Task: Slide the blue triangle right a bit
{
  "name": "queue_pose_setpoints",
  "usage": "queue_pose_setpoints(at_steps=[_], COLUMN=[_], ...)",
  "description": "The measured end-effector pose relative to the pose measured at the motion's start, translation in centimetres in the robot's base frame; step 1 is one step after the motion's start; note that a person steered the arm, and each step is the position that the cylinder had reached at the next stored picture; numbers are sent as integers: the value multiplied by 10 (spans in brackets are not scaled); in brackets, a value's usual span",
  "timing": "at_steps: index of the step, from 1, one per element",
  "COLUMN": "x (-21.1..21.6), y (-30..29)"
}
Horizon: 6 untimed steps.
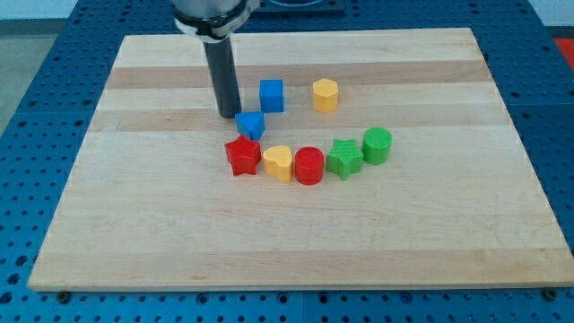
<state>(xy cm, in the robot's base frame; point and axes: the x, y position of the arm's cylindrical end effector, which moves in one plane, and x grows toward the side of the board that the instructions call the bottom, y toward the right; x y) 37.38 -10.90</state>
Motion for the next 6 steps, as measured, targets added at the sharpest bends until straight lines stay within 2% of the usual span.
queue_pose_setpoints(at_steps=[2,4,6], x=[20,20,24], y=[-10,-7,23])
